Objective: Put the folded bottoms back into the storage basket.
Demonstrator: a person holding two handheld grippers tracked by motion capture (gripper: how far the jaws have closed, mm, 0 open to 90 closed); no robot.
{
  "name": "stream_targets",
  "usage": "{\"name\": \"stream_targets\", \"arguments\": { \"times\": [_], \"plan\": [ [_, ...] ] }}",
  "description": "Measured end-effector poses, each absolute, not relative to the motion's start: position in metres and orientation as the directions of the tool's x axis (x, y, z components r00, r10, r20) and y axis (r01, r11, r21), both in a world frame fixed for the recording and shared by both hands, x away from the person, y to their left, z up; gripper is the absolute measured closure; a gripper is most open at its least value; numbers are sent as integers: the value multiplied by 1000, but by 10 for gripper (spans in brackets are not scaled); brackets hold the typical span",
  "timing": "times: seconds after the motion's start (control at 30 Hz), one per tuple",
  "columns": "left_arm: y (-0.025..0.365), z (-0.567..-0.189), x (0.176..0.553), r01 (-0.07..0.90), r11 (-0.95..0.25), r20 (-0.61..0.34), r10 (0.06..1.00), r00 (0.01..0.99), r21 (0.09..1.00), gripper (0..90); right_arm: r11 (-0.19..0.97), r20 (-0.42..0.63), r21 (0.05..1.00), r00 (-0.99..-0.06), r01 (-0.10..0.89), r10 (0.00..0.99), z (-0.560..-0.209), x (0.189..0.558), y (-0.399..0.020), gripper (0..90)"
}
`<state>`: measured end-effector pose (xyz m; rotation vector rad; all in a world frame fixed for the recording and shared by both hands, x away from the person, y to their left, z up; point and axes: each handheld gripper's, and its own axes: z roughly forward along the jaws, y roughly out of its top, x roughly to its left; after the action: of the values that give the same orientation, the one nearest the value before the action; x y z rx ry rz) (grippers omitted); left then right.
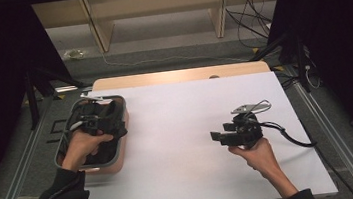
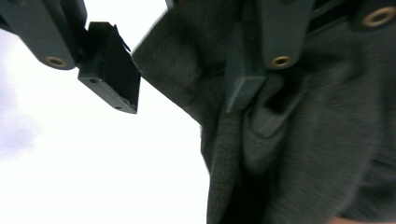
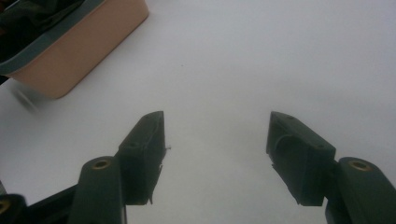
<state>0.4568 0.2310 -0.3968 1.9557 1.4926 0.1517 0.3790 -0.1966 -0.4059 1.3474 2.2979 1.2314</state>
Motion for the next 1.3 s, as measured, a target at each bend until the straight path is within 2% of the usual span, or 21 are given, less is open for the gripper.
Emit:
{"name": "stream_targets", "arguments": {
  "times": [0.07, 0.17, 0.27, 0.43, 0.5, 0.63, 0.93, 1.07, 1.3],
  "plan": [
    [229, -403, 459, 819, -128, -273, 904, 329, 560, 446, 234, 220, 744, -561, 625, 798, -406, 379, -196, 383],
    [235, -408, 461, 819, -104, -266, 916, 300, 564, 609, 234, 219, 745, -561, 624, 798, -406, 379, -197, 383],
    [239, -409, 460, 824, -79, -327, 893, 309, 561, 735, 234, 220, 745, -561, 625, 798, -406, 379, -197, 383],
    [244, -406, 458, 826, -85, -351, 877, 328, 557, 785, 227, 223, 746, -557, 626, 800, -404, 379, -198, 383],
    [246, -401, 456, 819, -96, -332, 883, 333, 566, 842, 228, 221, 748, -558, 623, 800, -404, 379, -199, 383],
    [248, -403, 456, 818, -112, -314, 887, 338, 564, 857, 231, 221, 745, -559, 625, 799, -405, 379, -198, 383],
    [243, -436, 471, 860, -154, -254, 917, 308, 487, 855, 225, 223, 748, -556, 624, 800, -404, 379, -199, 383],
    [240, -443, 476, 865, -137, -248, 926, 285, 483, 851, 228, 224, 745, -557, 627, 799, -405, 379, -198, 383],
    [242, -437, 472, 859, -137, -244, 926, 288, 493, 810, 225, 224, 750, -558, 623, 799, -404, 378, -199, 383]
  ]
}}
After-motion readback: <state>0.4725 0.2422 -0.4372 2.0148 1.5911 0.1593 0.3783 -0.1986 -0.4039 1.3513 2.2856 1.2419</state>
